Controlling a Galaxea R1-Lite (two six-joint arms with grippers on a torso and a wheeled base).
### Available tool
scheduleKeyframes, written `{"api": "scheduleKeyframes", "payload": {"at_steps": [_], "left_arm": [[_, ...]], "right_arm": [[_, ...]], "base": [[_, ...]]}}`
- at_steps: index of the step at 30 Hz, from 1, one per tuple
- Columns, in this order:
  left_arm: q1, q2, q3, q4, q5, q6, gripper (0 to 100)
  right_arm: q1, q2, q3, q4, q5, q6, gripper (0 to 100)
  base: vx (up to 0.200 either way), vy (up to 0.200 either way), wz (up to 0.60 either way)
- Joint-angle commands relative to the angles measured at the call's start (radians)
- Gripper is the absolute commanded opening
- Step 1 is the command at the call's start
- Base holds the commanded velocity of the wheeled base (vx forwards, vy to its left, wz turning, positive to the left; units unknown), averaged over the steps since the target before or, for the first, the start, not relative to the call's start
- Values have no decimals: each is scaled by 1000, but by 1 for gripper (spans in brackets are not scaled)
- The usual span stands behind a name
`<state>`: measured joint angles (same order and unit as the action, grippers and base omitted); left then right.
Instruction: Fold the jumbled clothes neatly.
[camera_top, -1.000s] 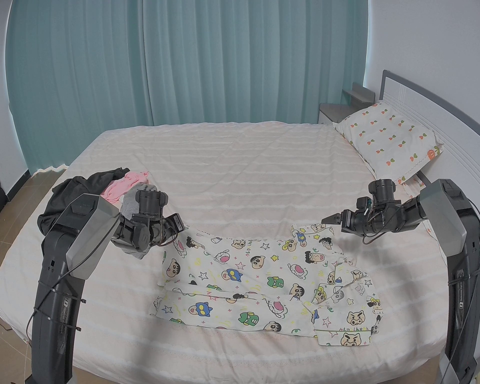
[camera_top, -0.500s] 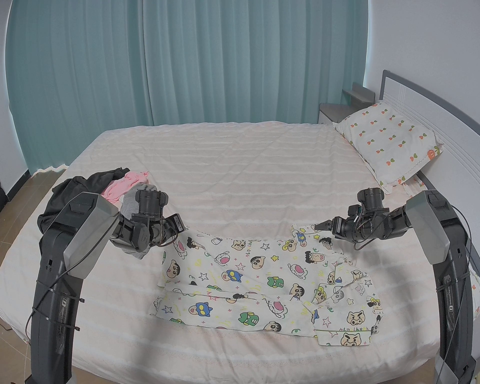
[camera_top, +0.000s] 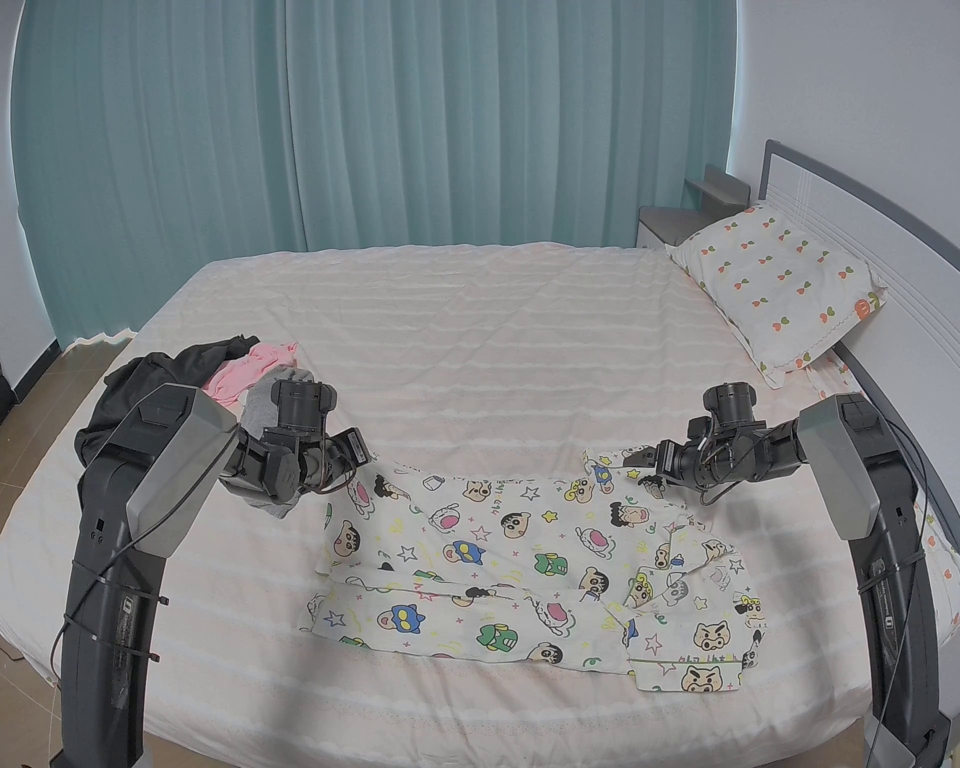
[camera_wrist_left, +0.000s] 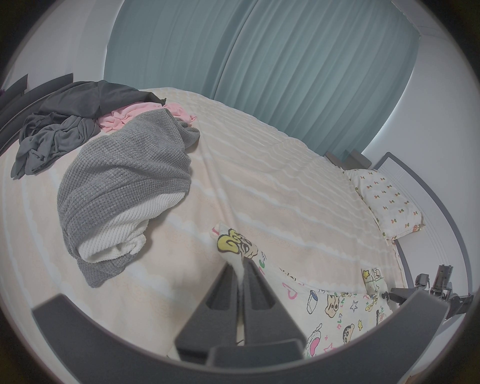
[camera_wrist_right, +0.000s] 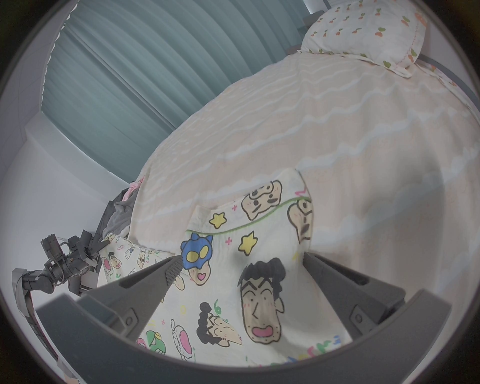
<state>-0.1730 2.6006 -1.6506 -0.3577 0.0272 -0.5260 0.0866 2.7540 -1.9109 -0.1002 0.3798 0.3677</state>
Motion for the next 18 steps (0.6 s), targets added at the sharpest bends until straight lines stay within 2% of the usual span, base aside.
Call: {"api": "scheduleKeyframes", "payload": {"at_steps": [1,3,4,10,18], "left_arm": [[-6,-2,6,-1,2,0,0],[-6,-4,6,-3,2,0,0],[-6,-4,6,-3,2,0,0],[-6,-5,15,-4,2,0,0],[-6,-4,17,-6,2,0,0]], "right_arm": [[19,41,-40,14,1,16,100],[28,58,-50,17,1,17,100],[32,64,-53,19,1,17,0],[28,93,-89,20,-68,22,0],[7,47,-89,11,-70,99,0]], "base": [[0,0,0],[0,0,0],[0,0,0],[0,0,0],[0,0,0]]}}
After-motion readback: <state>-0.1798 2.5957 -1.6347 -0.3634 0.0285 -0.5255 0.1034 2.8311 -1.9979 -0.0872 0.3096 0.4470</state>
